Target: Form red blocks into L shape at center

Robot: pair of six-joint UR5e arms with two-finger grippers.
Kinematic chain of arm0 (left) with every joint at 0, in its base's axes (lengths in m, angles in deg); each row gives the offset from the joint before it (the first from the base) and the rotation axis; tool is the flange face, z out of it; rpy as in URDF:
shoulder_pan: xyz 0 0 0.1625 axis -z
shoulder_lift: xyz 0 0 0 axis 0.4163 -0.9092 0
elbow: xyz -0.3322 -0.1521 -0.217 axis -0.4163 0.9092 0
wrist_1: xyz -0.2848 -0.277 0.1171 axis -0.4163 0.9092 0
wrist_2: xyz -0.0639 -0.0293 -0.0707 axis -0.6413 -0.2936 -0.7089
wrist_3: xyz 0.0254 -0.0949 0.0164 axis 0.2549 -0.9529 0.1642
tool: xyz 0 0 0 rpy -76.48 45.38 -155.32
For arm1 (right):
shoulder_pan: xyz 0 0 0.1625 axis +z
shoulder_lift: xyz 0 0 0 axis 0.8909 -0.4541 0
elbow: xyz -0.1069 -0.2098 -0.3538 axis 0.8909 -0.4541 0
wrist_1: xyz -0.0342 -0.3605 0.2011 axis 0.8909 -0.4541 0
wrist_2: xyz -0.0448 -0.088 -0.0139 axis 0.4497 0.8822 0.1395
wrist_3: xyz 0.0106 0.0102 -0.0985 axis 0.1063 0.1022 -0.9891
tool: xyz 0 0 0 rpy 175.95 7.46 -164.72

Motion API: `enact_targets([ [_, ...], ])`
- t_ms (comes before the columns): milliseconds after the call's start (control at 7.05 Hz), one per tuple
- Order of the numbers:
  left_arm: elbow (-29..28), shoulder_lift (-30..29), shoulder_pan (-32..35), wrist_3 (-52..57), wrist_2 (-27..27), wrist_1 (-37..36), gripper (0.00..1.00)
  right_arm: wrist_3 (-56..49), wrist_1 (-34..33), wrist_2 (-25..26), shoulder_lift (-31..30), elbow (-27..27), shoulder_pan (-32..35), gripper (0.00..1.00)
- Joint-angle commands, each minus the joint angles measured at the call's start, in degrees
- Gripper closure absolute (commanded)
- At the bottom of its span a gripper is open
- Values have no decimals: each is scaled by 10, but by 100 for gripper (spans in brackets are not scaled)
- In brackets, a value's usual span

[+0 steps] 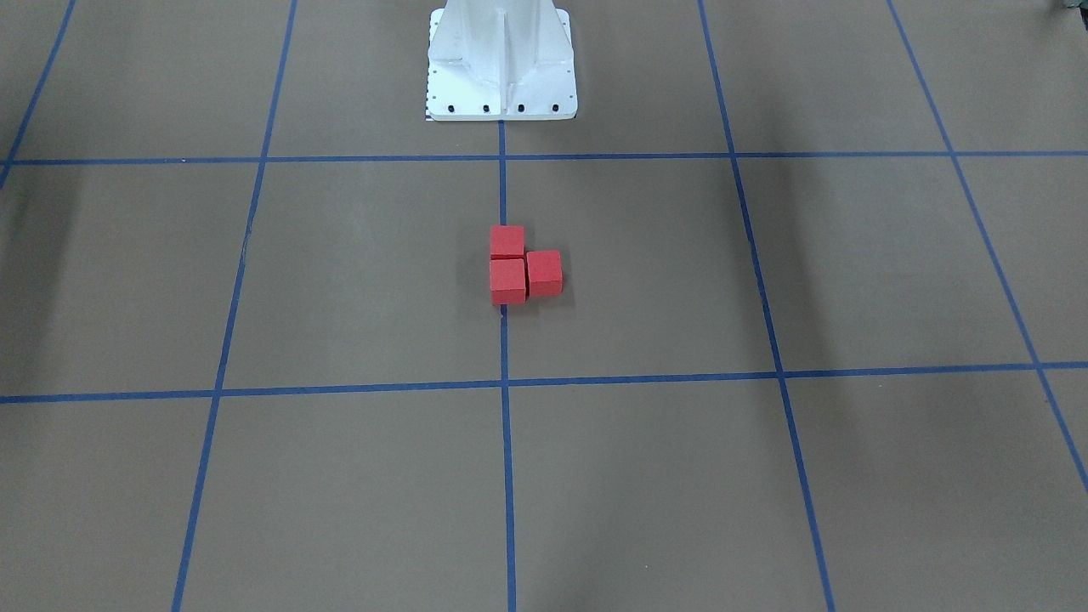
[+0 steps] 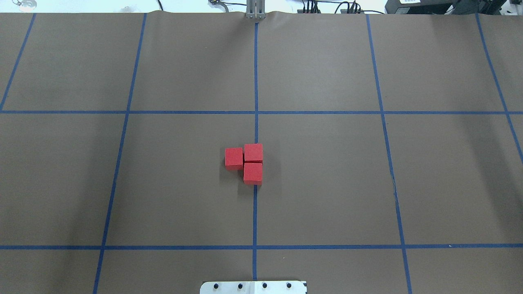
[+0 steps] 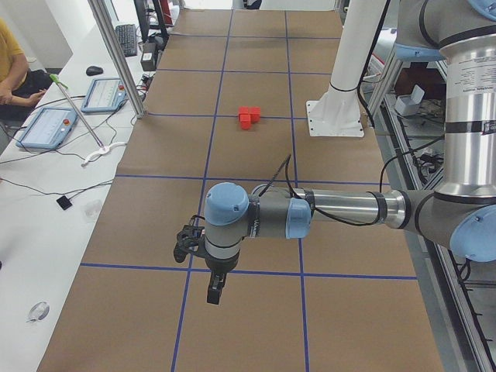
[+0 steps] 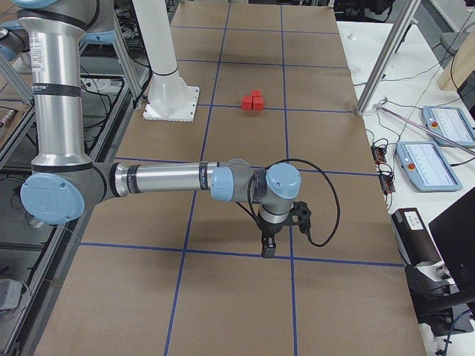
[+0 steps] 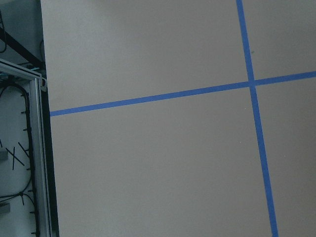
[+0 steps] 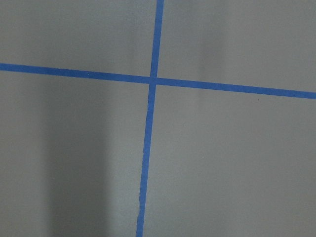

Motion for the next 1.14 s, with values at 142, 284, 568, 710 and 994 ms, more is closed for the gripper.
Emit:
enact_targets([
  [142, 1, 1, -58, -66, -2, 9, 0, 1, 0, 0, 1, -1, -1, 1],
  [284, -1, 1, -86, -98, -35, 17, 0, 1, -1, 0, 1, -1, 0, 1],
  [568, -1, 16, -90, -100, -60, 22, 0, 2, 0, 0, 0, -1, -1, 1],
  [710, -7, 16, -91, -99, -60, 25, 0, 2, 0, 0, 0, -1, -1, 1],
  [994, -2, 15, -91, -100, -62, 27, 0, 2, 0, 0, 0, -1, -1, 1],
])
